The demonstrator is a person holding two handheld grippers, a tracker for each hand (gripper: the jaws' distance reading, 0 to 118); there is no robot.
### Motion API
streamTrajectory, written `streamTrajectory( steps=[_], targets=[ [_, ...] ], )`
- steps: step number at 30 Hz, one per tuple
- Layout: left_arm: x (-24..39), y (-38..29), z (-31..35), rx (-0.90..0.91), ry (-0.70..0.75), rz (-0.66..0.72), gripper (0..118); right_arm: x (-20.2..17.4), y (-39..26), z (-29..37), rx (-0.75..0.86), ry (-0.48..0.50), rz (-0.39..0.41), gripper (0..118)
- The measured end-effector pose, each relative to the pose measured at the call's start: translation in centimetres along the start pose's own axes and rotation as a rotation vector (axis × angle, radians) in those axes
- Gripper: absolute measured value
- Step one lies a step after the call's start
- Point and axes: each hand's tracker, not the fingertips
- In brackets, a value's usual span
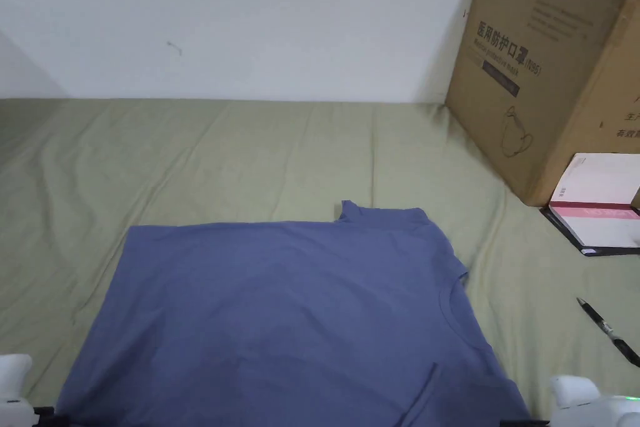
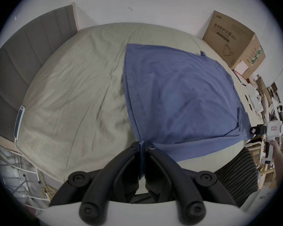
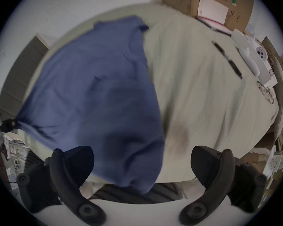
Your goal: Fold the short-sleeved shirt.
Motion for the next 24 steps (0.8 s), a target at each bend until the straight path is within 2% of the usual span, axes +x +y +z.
streamTrajectory(
  steps=[1,3,5,7,8,9,10,11,14,15,18,20,24],
  targets=[
    [-0.3,-0.2,-0.4,-0.011,0.0,0.01,4,0.3,0.1,-0.8,-0.014,-0.013,-0.006,116],
    [-0.9,-0.7,-1.4,-0.039,0.003,0.037,4,0.7,-0.2,-1.7,-0.027,0.029,-0.031,104],
    [-1.4,-1.5,-2.1,-0.067,0.012,0.05,4,0.3,-0.5,-0.6,0.024,0.026,0.014,101],
    [-1.6,-2.2,-2.9,-0.09,0.0,0.07,4,0.0,-1.1,0.7,0.049,-0.002,0.072,71],
    [-1.6,-2.5,-3.0,-0.098,-0.006,0.079,4,0.0,-1.4,1.4,0.067,0.006,0.088,52],
    [-1.6,-2.8,-3.2,-0.103,-0.009,0.084,4,0.2,-1.5,1.9,0.07,0.045,0.09,20],
    [-1.6,-2.9,-3.4,-0.105,-0.011,0.086,4,0.4,-1.7,2.2,0.075,0.097,0.08,6],
    [-1.6,-3.0,-3.4,-0.106,-0.009,0.089,4,0.5,-1.8,2.6,0.07,0.171,0.049,6],
    [-1.7,-2.8,-2.9,-0.099,-0.018,0.108,4,0.1,-2.0,3.7,0.097,0.119,0.065,6],
    [-1.9,-2.6,-2.5,-0.098,-0.029,0.117,4,0.1,-1.8,4.6,0.113,0.136,0.06,6],
    [-2.4,-1.6,-1.0,-0.07,-0.071,0.148,4,0.9,-1.4,6.7,0.152,0.208,-0.039,6],
    [-3.1,-0.4,0.3,-0.045,-0.13,0.224,4,1.5,-0.2,8.2,0.171,0.263,-0.087,6],
    [-4.5,3.1,1.4,0.029,-0.214,0.317,4,0.8,3.3,10.9,0.196,0.294,-0.106,6]
  ],
)
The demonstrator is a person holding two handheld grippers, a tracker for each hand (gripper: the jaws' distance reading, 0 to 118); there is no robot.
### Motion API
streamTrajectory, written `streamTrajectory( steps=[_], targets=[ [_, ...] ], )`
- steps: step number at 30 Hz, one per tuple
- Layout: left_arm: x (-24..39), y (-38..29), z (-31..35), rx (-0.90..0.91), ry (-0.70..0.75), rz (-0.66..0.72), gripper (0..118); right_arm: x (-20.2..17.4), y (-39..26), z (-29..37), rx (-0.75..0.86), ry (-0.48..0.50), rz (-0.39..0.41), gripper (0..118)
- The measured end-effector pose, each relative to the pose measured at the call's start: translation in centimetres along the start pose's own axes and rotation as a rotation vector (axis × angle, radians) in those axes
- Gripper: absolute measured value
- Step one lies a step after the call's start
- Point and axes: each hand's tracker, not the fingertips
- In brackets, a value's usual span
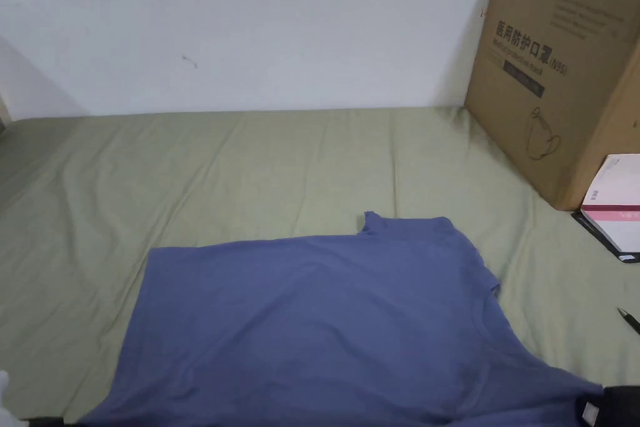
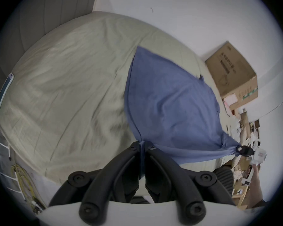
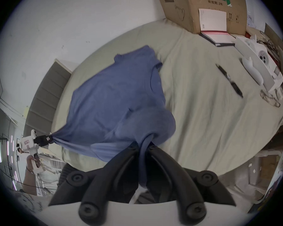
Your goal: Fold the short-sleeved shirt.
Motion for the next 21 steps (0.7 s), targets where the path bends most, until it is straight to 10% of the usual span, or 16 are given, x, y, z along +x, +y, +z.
streamTrajectory(
  steps=[17,21],
  targets=[
    [-0.3,12.4,-19.9,-0.088,0.098,0.048,15,2.3,15.8,-21.3,-0.05,-0.135,-0.165,6],
    [-0.3,12.0,-18.8,-0.047,-0.017,0.104,54,2.7,15.0,-20.8,0.003,0.001,-0.238,62]
  ],
)
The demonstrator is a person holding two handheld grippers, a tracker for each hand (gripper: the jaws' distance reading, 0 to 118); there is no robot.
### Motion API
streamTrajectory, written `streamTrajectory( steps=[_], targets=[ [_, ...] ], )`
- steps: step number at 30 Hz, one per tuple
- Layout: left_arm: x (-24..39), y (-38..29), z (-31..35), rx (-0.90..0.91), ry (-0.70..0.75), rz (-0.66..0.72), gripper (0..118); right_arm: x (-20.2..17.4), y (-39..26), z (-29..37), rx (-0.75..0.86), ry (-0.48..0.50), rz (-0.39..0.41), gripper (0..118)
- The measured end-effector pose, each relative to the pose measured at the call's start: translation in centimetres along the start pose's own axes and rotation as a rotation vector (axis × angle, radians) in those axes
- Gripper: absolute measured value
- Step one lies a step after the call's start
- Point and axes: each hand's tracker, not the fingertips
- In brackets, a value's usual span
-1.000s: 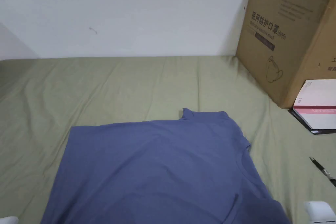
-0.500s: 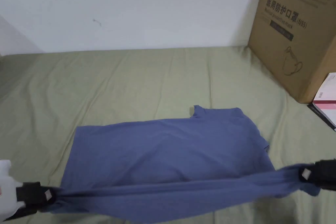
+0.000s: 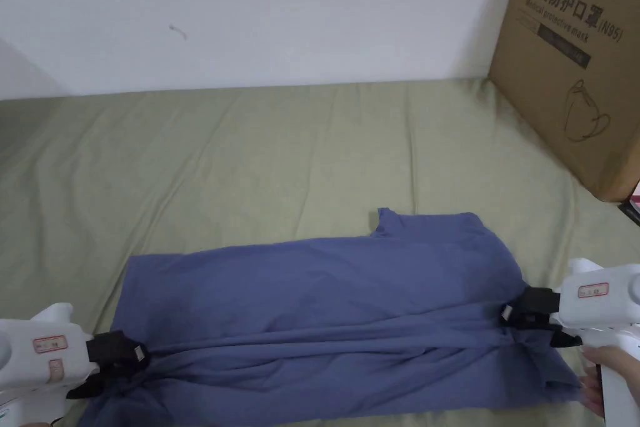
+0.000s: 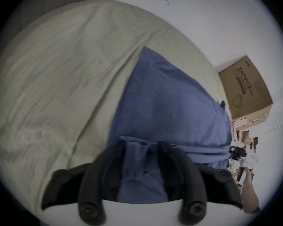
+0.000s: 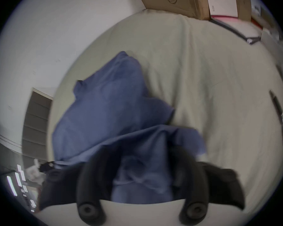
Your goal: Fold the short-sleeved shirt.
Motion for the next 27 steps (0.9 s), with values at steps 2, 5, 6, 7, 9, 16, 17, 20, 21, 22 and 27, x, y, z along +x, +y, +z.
streamTrajectory(
  steps=[2,5,6,7,9,16,17,20,21,22,27],
  targets=[
    [0.6,0.1,1.3,-0.02,-0.04,-0.002,92,-0.2,-0.2,1.3,-0.065,0.034,-0.059,100],
    [2.7,-0.7,4.7,0.06,-0.018,-0.122,101,-1.1,-1.5,4.9,-0.062,-0.005,-0.052,109],
    [3.4,-1.2,6.2,0.093,-0.027,-0.162,101,-1.5,-2.2,6.3,-0.03,-0.002,-0.025,109],
    [4.2,-2.2,7.9,0.149,-0.032,-0.204,101,-2.1,-3.2,8.2,0.024,-0.002,0.027,109],
    [5.6,-4.4,11.1,0.264,-0.03,-0.276,102,-3.4,-5.6,12.1,0.152,-0.021,0.133,109],
    [8.1,-16.4,18.7,0.78,0.058,-0.486,96,-8.4,-18.5,20.8,0.886,-0.132,0.473,106],
    [7.6,-17.5,18.9,0.833,0.043,-0.498,90,-8.9,-19.9,21.1,0.925,-0.081,0.52,101],
    [8.1,-20.1,19.8,0.913,0.091,-0.494,23,-10.5,-21.9,20.8,0.954,-0.087,0.576,19],
    [8.4,-20.3,20.1,0.922,0.113,-0.492,0,-11.0,-22.1,20.9,0.947,-0.081,0.574,0],
    [8.6,-20.5,20.4,0.931,0.091,-0.49,0,-11.5,-22.1,21.2,0.949,-0.045,0.586,0],
    [8.6,-15.8,21.7,0.757,0.081,-0.463,0,-12.5,-20.3,23.1,0.974,0.055,0.518,0]
  ],
)
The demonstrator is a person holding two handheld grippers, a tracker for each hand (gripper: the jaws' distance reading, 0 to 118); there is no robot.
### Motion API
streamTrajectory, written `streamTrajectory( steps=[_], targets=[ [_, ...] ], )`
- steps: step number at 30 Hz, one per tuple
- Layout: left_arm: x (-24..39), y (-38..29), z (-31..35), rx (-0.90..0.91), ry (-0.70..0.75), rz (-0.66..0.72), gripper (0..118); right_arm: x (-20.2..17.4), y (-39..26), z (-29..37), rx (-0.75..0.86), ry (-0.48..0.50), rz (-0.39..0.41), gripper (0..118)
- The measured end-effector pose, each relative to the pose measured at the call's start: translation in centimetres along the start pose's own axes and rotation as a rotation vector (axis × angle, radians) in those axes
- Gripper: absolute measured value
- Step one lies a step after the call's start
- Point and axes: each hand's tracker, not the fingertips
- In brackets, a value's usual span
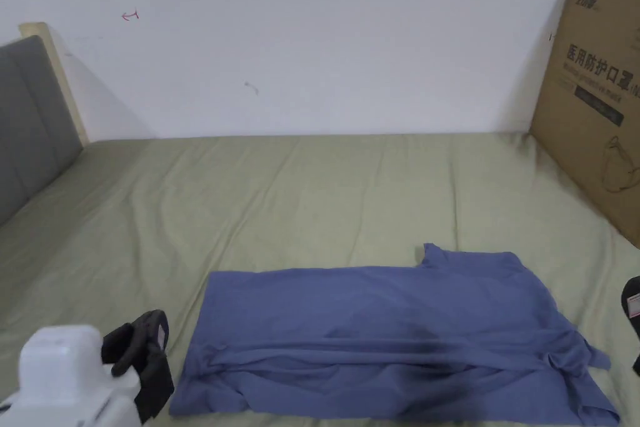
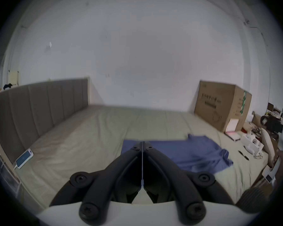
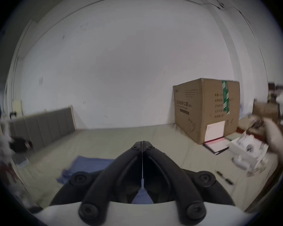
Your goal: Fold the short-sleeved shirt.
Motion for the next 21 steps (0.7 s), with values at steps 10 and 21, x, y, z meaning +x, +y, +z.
streamTrajectory(
  steps=[10,21],
  targets=[
    [-8.2,-5.6,-18.7,-0.752,0.058,0.24,118,3.4,-3.5,-3.2,-0.265,0.103,-0.335,0],
    [-6.3,-13.0,-22.7,-0.797,0.132,-0.003,118,5.9,-3.4,-4.7,-0.296,0.003,-0.369,1]
  ],
)
